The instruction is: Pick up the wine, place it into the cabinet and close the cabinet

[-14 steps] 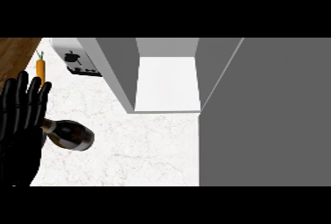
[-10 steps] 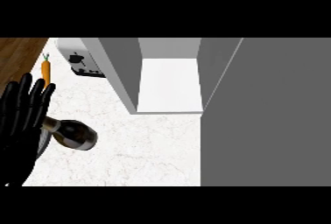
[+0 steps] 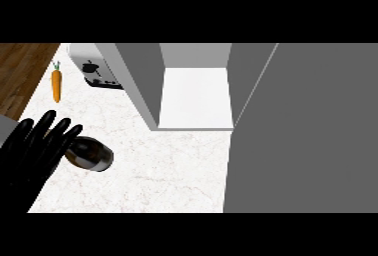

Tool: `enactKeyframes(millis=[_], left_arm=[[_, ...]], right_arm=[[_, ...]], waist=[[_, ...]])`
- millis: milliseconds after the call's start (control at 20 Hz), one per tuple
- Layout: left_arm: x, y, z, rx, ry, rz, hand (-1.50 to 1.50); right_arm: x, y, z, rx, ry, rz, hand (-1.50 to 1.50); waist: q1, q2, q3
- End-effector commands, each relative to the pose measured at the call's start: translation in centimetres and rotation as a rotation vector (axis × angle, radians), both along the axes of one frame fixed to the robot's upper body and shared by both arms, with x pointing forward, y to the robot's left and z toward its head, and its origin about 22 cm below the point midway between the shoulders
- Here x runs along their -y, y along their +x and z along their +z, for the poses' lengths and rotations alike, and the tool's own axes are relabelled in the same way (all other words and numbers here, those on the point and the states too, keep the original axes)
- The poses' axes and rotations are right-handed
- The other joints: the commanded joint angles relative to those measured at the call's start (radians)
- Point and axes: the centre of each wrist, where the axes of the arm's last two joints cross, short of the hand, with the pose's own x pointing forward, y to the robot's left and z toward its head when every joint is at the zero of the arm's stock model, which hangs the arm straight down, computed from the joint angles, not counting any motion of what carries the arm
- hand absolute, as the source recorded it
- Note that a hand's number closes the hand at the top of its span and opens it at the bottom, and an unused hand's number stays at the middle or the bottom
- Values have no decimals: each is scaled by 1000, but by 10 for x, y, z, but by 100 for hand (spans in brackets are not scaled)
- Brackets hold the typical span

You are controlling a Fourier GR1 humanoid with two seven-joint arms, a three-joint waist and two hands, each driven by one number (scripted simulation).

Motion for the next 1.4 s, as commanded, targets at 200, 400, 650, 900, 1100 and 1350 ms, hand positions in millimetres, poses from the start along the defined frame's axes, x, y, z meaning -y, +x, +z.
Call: enactKeyframes(millis=[200,400,650,900,1100,1350], left_arm=[[-4,-41,42,-34,-34,-92,-150],[-15,-41,40,-27,-20,-67,-150],[9,-60,60,-52,-24,-80,-150],[11,-72,63,-51,-56,-49,-150],[4,-58,72,-68,-67,-22,-150],[-6,-61,57,-89,-49,33,-150]], right_arm=[[0,-18,29,-25,10,48,-150],[-9,-10,23,-10,32,40,-150],[-15,-17,50,-28,30,44,-150],[0,-25,61,-16,24,47,-150],[-5,-18,55,-15,20,40,-150],[-3,-16,63,-20,10,52,-150]], waist=[[6,0,2],[5,2,2],[8,1,2],[9,-1,2],[5,0,2],[8,0,2]])
